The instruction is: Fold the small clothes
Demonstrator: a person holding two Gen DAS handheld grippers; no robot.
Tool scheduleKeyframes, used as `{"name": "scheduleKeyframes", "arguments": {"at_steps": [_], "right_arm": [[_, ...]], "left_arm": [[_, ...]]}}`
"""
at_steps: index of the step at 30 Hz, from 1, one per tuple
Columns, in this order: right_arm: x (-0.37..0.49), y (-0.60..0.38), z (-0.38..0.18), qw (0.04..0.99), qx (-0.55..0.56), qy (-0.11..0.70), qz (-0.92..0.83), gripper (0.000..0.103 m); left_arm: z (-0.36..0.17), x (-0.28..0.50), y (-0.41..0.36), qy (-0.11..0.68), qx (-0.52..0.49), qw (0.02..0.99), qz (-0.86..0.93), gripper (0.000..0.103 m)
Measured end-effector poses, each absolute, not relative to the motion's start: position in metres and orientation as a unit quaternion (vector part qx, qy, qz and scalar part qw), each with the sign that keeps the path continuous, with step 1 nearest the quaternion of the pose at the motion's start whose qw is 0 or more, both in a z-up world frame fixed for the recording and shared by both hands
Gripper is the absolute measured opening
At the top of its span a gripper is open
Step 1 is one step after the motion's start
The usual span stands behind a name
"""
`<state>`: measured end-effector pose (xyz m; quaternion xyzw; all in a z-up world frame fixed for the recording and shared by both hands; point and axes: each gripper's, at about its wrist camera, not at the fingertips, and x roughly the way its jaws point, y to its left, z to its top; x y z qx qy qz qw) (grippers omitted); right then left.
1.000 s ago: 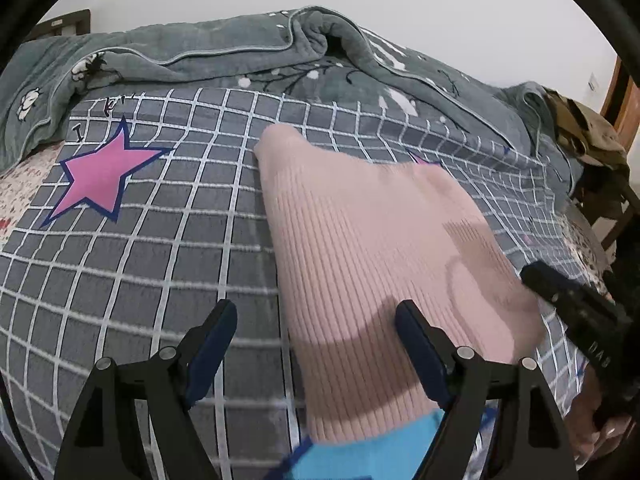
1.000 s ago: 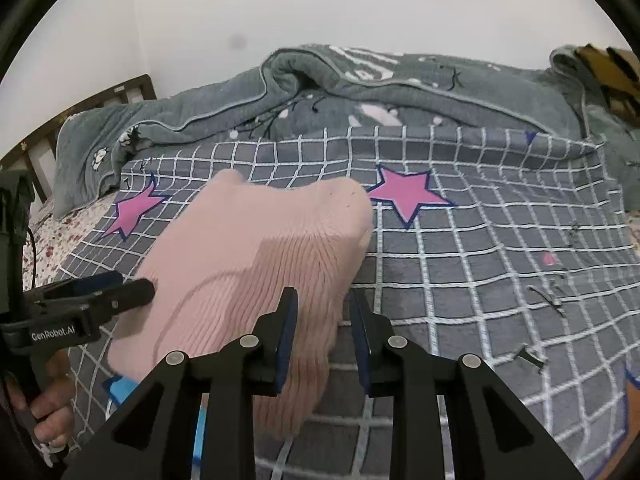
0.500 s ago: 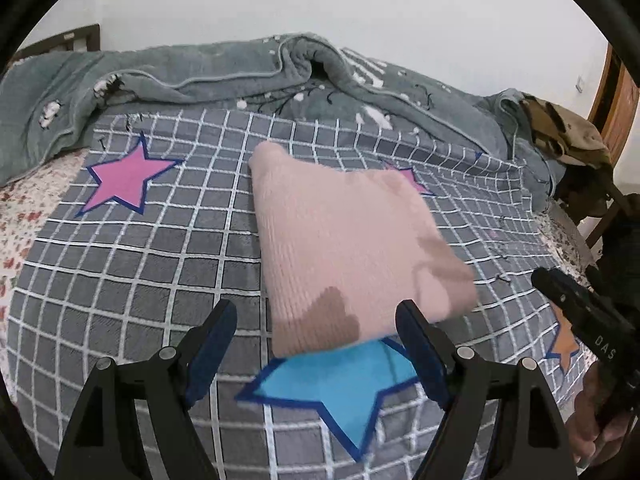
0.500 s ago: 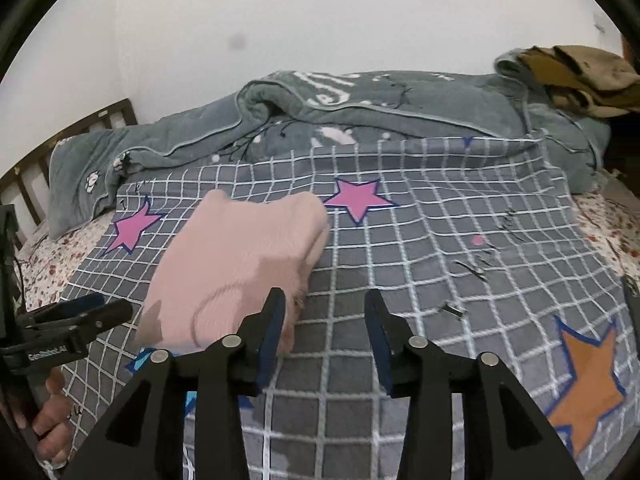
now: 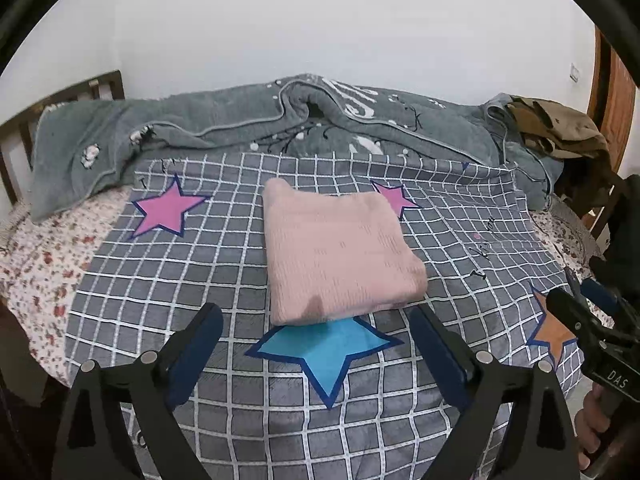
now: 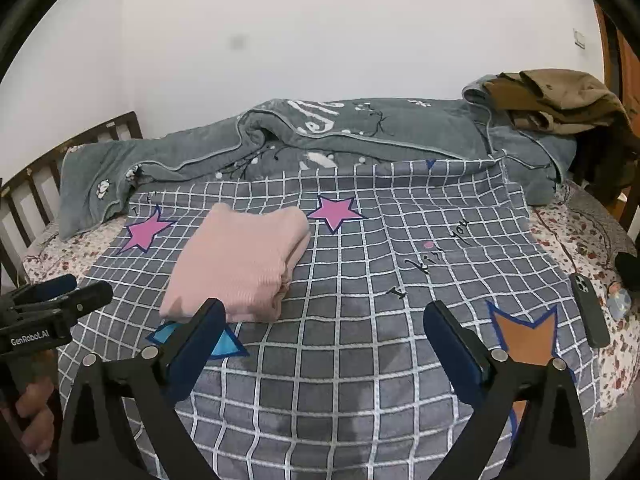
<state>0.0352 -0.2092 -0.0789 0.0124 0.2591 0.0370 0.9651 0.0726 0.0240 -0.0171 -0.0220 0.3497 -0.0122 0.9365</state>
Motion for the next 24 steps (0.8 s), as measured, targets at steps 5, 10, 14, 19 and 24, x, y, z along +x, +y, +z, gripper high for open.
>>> {"name": "scheduleKeyframes", "arguments": {"at_steps": [5,10,14,19,24], "right_arm": [[0.019,-0.217,-0.071,0.967,0.010,0.253,0.030,0.100],[0.012,-0.222,-0.068,0.968,0.010,0.248,0.031,0.100],[0.009,-0.225,-0.068,0.968,0.013,0.248,0.032,0.100],[0.008,-0.226,-0.069,0.968,0.013,0.250,0.030,0.100],[0.007,-0.227,-0.069,0.968,0.015,0.251,0.031,0.100]], "left_arm": [[-0.010,0.060,0.017,0.344,-0.024,0.939,-0.007,0.095],[-0.006,0.053,0.011,0.339,-0.017,0.941,-0.004,0.095],[-0.005,0.052,0.007,0.336,-0.012,0.942,-0.003,0.095],[-0.005,0.051,0.006,0.337,-0.014,0.942,-0.003,0.095],[-0.004,0.050,0.004,0.336,-0.011,0.942,-0.003,0.095]]}}
